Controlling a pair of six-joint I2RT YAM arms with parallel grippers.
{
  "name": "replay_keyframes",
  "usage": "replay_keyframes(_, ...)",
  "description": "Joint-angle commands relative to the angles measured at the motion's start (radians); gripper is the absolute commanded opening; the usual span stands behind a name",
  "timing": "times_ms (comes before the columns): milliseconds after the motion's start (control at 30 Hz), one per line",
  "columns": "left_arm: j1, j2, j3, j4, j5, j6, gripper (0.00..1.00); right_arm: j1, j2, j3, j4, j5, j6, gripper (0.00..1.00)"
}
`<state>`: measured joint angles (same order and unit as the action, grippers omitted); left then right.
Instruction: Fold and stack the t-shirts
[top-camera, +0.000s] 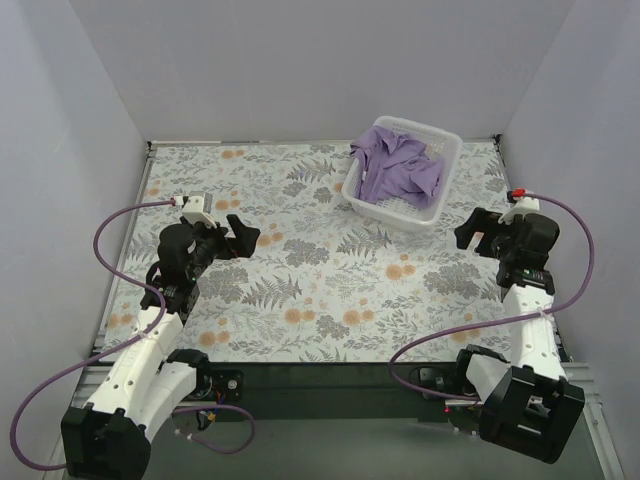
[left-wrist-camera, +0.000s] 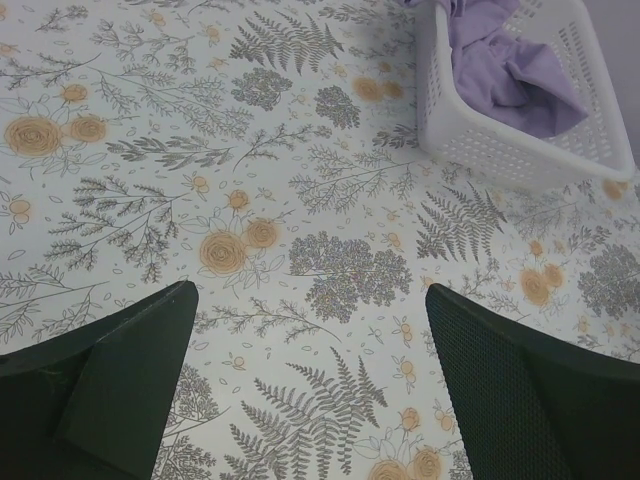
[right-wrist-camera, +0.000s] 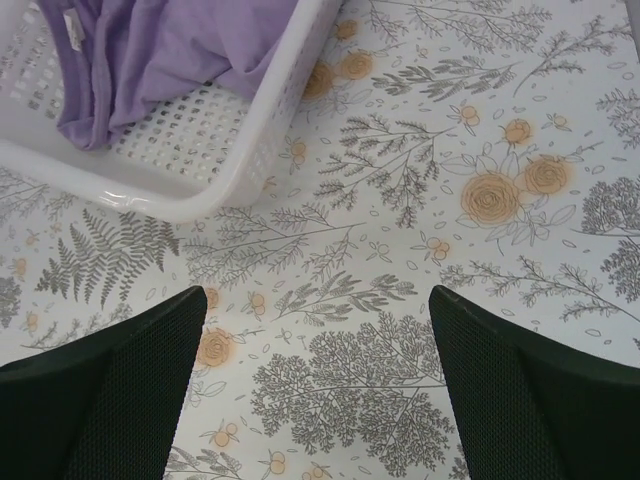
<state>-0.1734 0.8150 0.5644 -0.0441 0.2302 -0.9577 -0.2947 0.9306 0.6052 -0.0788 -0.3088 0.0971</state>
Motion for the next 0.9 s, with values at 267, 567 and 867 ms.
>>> replay_keyframes(267, -0.006, 0.024, 0.014, -0.007, 0.028, 0.022, 0.98, 0.323, 0.496, 0.607, -0.286, -0.278, -0.707, 0.98)
replay_keyframes(567, -0.006, 0.055, 0.020, -0.016, 0.023, 0.033, 0.98, 0.446, 1.089, 1.206, -0.409, 0.258, -0.502, 0.91)
replay_keyframes(867, -0.006, 0.073, 0.022, -0.017, 0.034, 0.031, 0.98, 0.473, 1.335, 1.308, -0.420, 0.370, -0.550, 0.84)
